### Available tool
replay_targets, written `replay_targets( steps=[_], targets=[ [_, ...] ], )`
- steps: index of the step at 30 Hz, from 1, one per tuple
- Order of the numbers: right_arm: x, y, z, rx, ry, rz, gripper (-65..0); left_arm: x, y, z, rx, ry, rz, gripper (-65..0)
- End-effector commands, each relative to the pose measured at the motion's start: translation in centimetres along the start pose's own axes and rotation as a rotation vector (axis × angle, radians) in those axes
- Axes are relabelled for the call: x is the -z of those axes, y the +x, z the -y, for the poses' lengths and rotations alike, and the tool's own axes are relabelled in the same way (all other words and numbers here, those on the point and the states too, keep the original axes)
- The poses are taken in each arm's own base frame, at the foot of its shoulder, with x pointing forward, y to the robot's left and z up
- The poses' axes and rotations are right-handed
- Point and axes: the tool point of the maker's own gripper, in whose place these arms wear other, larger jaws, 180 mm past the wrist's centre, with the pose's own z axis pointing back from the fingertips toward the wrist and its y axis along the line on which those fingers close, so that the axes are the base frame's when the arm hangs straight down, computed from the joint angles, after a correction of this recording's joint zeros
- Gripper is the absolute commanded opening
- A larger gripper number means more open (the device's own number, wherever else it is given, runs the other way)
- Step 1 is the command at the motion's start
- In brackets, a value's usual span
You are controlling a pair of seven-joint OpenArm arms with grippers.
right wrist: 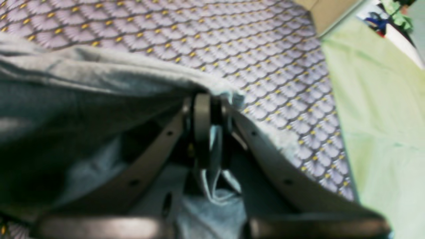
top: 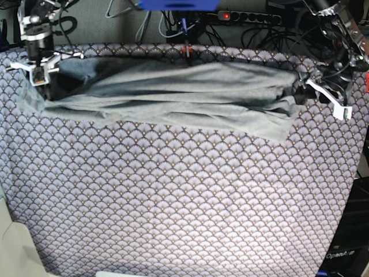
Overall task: Fold the T-shirt properly
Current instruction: 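Drag the grasped shirt end with the right gripper to straighten the strip, then release the shirt end and lower the right gripper onto the strip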
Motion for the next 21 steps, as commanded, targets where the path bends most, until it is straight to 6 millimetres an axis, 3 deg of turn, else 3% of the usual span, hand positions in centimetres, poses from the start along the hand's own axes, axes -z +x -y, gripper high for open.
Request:
replay_targets(
  steps=[1,16,21],
  targets=[
    [-0.1,1.1,0.9,0.001,-0.026,0.051,-65.0,-0.4,1.7,-0.1,0.019,-0.001,0.051,-15.0],
    [-1.0,-5.2,-2.2,0.105,0.048,-0.094,-65.0,-0.6,1.7,-0.4,0.023,0.007,0.049,-15.0],
    [-1.8,-6.2,-3.5,0.11,0.087,-0.129,-63.2,-0.6,1.8,-0.5,0.026,0.009,0.049,-15.0]
  ],
)
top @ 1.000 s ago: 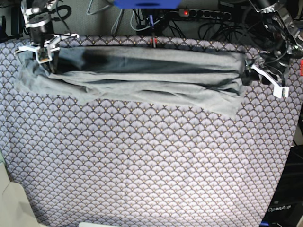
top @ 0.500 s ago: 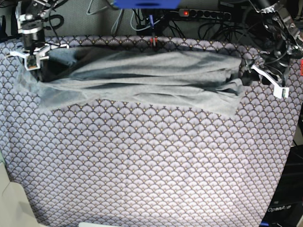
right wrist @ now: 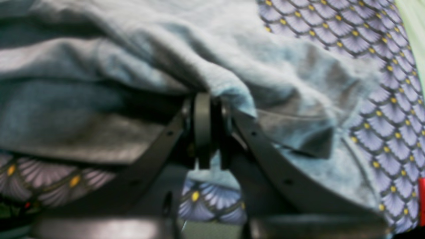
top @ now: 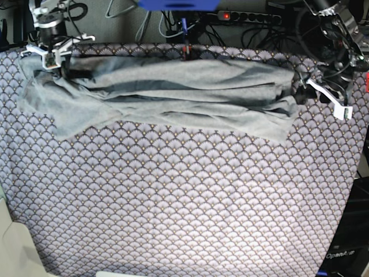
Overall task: Fold the T-shirt properly
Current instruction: 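Release the shirt end and lower the right gripper onto the strip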
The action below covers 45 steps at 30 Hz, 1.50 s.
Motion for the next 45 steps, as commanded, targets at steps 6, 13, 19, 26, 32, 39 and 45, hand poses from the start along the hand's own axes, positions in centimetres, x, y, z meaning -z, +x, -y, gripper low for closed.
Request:
replay_targets(
  steps=[6,13,19,26,32,39,45],
  targets=[
    [-0.6,0.4,0.8,-0.003,-0.022,0.026,-52.0,-0.5,1.8,-0.2,0.026,0.002,0.053,-15.0],
    [-0.8,0.3,1.7,-0.001,-0.048,0.024,-51.6,-0.6,1.9,-0.2,0.025,0.001,0.056,-15.0],
    [-1.2,0.0,2.5,-0.002,-0.073,0.013,-51.5,-0.5,1.9,0.0,0.021,-0.003,0.057,-15.0],
    [-1.5,-0.4,2.4,-0.002,-0.07,0.002,-51.5,-0.5,1.9,0.0,0.019,-0.005,0.06,-15.0],
    [-0.8,-0.5,2.2,0.02,-0.067,0.01,-51.7,-0.5,1.9,0.0,0.018,-0.004,0.06,-15.0],
    [-1.3,-0.7,4.1,0.024,-0.127,0.008,-51.7,-0.5,1.9,0.0,0.019,-0.005,0.06,-15.0],
    [-2.1,0.1,8.8,-0.012,-0.238,0.025,-51.7,-0.5,2.0,0.1,0.019,-0.006,0.062,-15.0]
  ],
)
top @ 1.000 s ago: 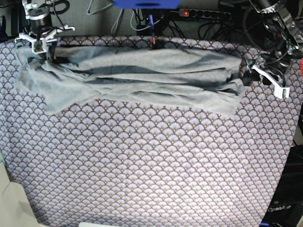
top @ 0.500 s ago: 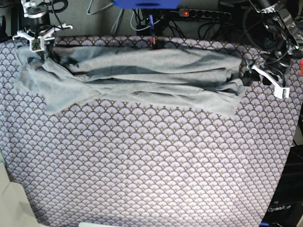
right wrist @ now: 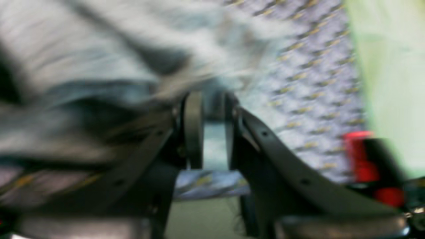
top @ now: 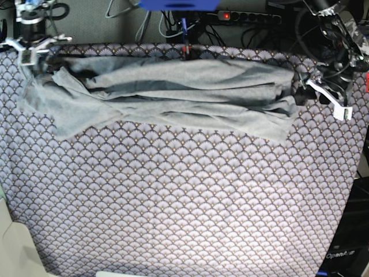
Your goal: Fold the T-shirt properly
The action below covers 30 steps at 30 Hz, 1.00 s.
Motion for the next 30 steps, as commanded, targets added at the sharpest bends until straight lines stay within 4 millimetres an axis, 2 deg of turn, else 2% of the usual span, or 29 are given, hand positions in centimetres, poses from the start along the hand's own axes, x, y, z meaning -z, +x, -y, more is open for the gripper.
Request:
replay_targets(
  steps=[1,4,7,12,15,18,23,25,30],
  targets=[
    [-0.1,1.5,1.8,-0.02,-0.042,0.054,-51.7,-0.4,1.7,-0.2,0.02,0.0,0.052,-15.0],
    [0.6,2.9,3.8,-0.06,-0.066,0.086,-51.5,-0.4,1.7,-0.2,0.02,0.0,0.052,-15.0],
    [1.4,4.2,4.1,-0.071,-0.066,0.121,-51.5,-0.4,1.7,-0.1,0.021,-0.001,0.054,-15.0],
    [4.1,9.0,0.5,-0.086,0.027,0.241,-51.4,-0.4,1.7,-0.1,0.021,-0.001,0.051,-15.0],
    [5.2,11.6,-3.2,-0.111,0.122,0.284,-51.4,-0.4,1.6,-0.1,0.02,-0.002,0.049,-15.0],
    [6.6,12.4,-7.0,-0.147,0.22,0.235,-51.4,-0.4,1.6,-0.1,0.021,-0.001,0.048,-15.0],
    [9.0,12.4,-9.1,-0.206,0.298,0.119,-51.1,-0.4,1.6,-0.2,0.019,0.002,0.05,-15.0],
    [9.5,12.8,-8.7,-0.204,0.309,0.104,-48.5,-0.5,1.6,-0.2,0.018,0.003,0.049,-15.0],
    [10.2,13.7,-6.5,-0.175,0.317,0.06,-34.0,-0.5,1.6,-0.3,0.017,0.004,0.051,-15.0]
  ],
)
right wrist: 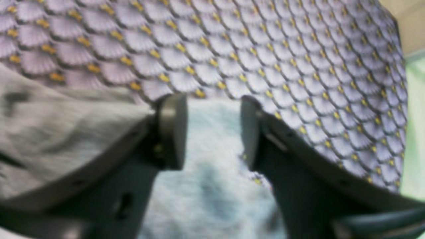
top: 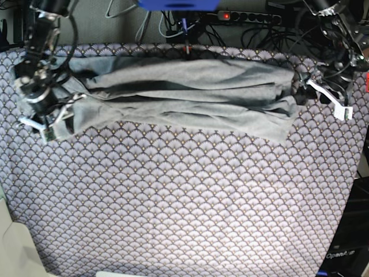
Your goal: Fold the T-shirt properly
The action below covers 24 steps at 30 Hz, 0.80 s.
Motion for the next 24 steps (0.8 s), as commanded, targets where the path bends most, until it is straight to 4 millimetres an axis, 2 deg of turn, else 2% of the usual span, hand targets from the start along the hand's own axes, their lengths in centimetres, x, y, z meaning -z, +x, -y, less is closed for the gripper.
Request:
replay_targets(
  steps=[1,4,8,12,24],
  targets=[
    [-0.2,1.8,1.4,0.004,-0.022,0.053,-31.7,-0.4,1.6,-0.1,0.019,0.0,0.05,-15.0],
    [-0.3,1.6,2.7,0.018,-0.024,0.013,-27.1,-0.4,1.6,-0.1,0.019,0.0,0.05,-15.0],
    [0.7,0.6,3.6,0.055,-0.015,-0.047,-26.9,-0.4,1.7,0.0,0.021,-0.002,0.05,-15.0],
    [2.1,-0.6,3.8,0.097,0.004,-0.084,-26.9,-0.4,1.7,0.0,0.021,-0.002,0.05,-15.0],
    [4.1,-2.7,3.1,0.168,0.046,-0.138,-26.7,-0.4,1.7,-0.1,0.019,0.0,0.051,-15.0]
  ],
)
